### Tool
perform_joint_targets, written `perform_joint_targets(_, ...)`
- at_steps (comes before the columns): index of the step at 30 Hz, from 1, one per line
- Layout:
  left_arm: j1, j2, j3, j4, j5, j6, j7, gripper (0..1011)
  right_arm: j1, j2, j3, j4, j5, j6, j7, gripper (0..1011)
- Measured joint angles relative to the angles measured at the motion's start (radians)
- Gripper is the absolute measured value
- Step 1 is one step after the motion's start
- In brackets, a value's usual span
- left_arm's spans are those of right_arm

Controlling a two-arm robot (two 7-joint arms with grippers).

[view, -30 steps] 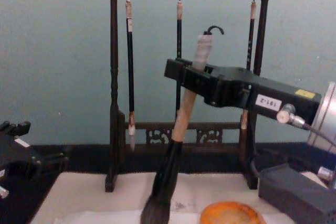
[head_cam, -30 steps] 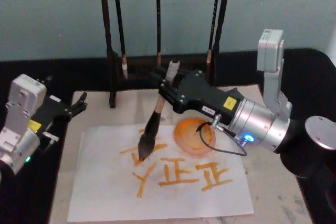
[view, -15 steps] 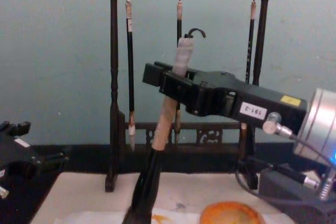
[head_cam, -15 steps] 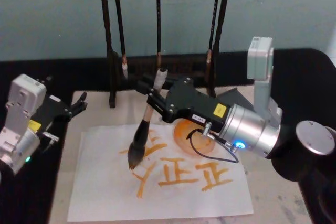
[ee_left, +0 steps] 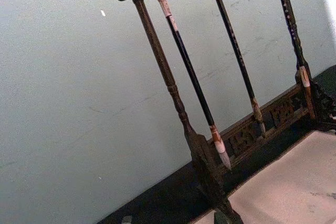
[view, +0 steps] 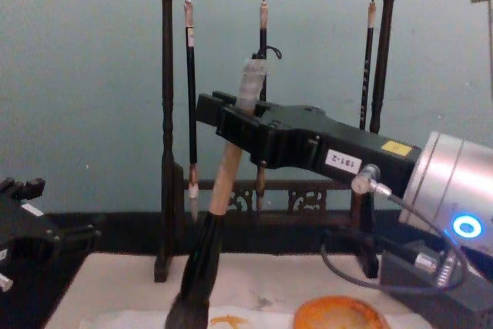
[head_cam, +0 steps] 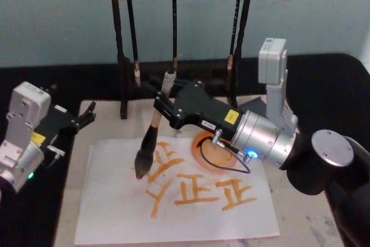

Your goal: Pick up the brush from the inkstone, write on the paper, then place the brush back to its original position.

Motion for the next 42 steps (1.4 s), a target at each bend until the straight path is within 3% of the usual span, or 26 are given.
perform_joint_targets(16,0.000,0.000,0.000,0.000,0.000,0.000,0.000,1009,0.012,-0.027,-0.011,0.049,-0.024,-0.003,0.004,169)
perform_joint_targets(42,0.000,0.000,0.000,0.000,0.000,0.000,0.000,1010,0.005,-0.041,-0.019,0.079,-0.056,-0.016,0.007,168)
